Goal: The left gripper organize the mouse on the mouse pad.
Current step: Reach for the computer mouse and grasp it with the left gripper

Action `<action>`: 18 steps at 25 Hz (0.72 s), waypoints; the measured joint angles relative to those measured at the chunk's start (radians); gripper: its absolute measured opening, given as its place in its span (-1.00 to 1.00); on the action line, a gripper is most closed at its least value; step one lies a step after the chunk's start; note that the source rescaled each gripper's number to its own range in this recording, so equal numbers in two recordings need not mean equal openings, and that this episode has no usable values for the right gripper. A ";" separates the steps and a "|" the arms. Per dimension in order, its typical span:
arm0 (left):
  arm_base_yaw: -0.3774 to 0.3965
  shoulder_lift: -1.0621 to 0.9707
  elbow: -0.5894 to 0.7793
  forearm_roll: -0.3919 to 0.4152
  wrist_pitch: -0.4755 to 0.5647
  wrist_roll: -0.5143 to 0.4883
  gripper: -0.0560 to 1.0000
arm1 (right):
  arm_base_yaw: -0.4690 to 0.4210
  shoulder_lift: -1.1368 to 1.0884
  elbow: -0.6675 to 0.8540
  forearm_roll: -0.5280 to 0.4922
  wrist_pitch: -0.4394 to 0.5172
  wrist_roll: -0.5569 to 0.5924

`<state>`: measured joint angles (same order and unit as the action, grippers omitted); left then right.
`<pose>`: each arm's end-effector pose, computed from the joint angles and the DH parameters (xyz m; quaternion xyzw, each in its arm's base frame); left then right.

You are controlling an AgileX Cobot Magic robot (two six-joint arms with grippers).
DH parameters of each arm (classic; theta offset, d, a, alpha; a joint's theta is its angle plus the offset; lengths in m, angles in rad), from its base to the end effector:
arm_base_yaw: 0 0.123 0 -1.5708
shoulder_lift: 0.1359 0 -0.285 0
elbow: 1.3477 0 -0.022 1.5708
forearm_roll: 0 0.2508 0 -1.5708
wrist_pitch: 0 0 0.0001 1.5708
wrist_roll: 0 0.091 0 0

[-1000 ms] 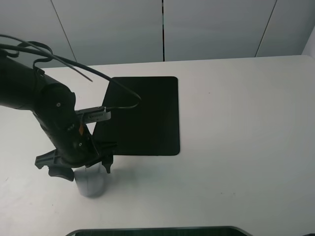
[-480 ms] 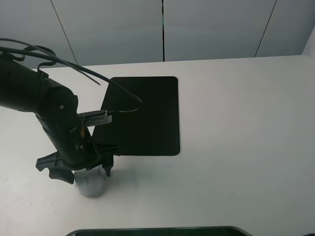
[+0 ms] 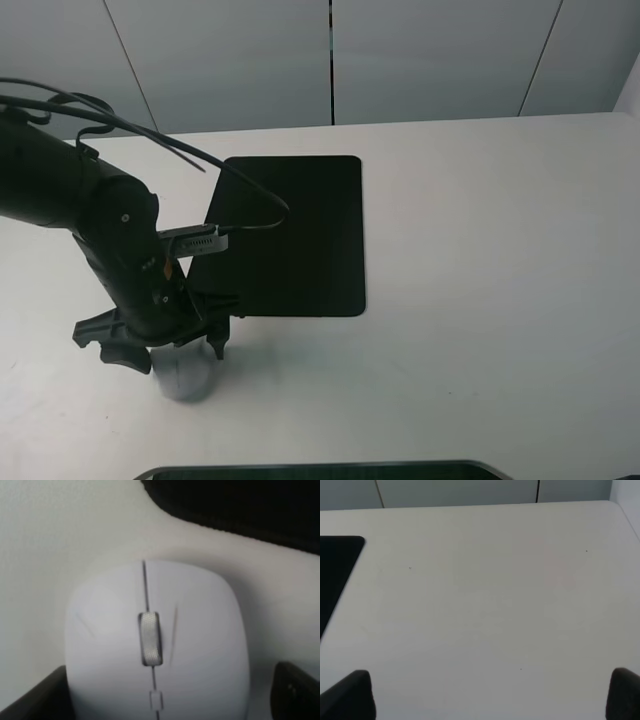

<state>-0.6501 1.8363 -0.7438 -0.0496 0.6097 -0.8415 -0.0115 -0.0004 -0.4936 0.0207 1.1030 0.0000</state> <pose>0.2056 -0.1596 0.0945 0.1160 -0.9929 -0.0049 0.0256 -0.0060 0.0018 0.2722 0.0044 0.8655 0.0075 0.5008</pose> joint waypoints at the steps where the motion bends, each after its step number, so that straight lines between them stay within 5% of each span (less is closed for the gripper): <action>1: 0.000 0.000 0.000 0.000 0.000 0.000 -0.16 | 0.000 0.000 0.000 0.000 0.000 0.000; 2: 0.000 0.000 0.000 0.000 0.000 0.000 -0.87 | 0.000 0.000 0.000 0.000 0.000 0.000; 18: 0.002 0.000 0.000 -0.010 0.007 0.003 -0.89 | 0.000 0.000 0.000 0.000 0.000 0.000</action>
<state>-0.6486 1.8363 -0.7438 -0.0593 0.6171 -0.8387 -0.0115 -0.0004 -0.4936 0.0207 1.1030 0.0000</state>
